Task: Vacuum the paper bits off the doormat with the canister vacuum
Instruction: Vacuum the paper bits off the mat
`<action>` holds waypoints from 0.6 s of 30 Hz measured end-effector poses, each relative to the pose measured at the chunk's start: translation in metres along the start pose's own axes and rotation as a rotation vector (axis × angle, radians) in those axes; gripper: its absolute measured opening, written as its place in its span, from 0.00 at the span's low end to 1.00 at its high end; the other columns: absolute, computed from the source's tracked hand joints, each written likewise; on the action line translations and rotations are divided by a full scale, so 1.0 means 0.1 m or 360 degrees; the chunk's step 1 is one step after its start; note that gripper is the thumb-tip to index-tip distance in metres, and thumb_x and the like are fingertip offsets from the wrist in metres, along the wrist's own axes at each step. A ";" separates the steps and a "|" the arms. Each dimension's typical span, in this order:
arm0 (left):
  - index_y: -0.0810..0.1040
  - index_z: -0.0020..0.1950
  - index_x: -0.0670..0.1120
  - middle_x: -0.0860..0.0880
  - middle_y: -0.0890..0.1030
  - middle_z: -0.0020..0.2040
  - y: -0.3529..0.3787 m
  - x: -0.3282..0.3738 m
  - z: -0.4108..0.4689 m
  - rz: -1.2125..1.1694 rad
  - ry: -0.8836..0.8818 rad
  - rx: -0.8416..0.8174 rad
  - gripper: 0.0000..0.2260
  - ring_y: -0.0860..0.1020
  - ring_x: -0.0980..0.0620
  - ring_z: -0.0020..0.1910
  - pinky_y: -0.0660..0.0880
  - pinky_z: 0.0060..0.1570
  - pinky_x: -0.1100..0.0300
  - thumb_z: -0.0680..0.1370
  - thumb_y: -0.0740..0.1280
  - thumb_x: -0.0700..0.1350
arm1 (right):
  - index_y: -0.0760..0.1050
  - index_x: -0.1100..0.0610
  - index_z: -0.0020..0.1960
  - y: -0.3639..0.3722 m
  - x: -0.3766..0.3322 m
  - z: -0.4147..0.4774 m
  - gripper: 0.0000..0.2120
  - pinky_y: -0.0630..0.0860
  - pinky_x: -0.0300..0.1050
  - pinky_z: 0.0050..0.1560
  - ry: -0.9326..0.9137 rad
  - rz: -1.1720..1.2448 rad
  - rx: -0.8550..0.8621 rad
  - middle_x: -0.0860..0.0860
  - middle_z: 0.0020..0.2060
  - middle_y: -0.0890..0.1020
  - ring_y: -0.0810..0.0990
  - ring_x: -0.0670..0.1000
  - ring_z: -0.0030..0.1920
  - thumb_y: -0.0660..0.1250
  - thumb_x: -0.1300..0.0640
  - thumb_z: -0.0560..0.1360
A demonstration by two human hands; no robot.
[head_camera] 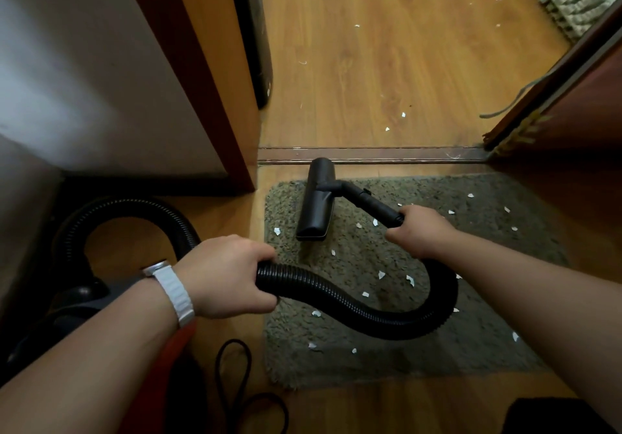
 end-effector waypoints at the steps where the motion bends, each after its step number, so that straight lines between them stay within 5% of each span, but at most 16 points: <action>1: 0.75 0.40 0.54 0.54 0.77 0.33 0.01 -0.01 0.01 0.0001 -0.0002 -0.0010 0.11 0.76 0.59 0.35 0.76 0.36 0.60 0.66 0.68 0.59 | 0.76 0.53 0.52 0.04 -0.03 0.02 0.10 0.75 0.42 0.33 0.0004 -0.0014 -0.0027 0.52 0.38 0.80 0.81 0.52 0.33 0.68 0.51 0.73; 8: 0.74 0.40 0.54 0.54 0.77 0.33 0.04 -0.06 0.08 0.0010 -0.0002 -0.0083 0.11 0.76 0.58 0.34 0.76 0.36 0.59 0.66 0.68 0.59 | 0.74 0.56 0.54 0.20 -0.10 0.14 0.11 0.80 0.44 0.32 0.0037 -0.0061 -0.0249 0.54 0.38 0.81 0.82 0.53 0.30 0.68 0.52 0.75; 18: 0.75 0.41 0.53 0.54 0.77 0.33 0.08 -0.02 0.20 0.0073 0.0023 -0.0073 0.12 0.76 0.58 0.34 0.76 0.36 0.58 0.66 0.68 0.59 | 0.74 0.52 0.51 0.15 -0.12 0.14 0.10 0.74 0.41 0.32 -0.0092 -0.0172 -0.0153 0.51 0.38 0.79 0.80 0.50 0.35 0.68 0.49 0.74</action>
Point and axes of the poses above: each hand's wrist, its own z-axis towards the middle knuckle, its own y-axis out of the palm, x = y × z, the point moved 6 cm from there along z, towards the middle knuckle
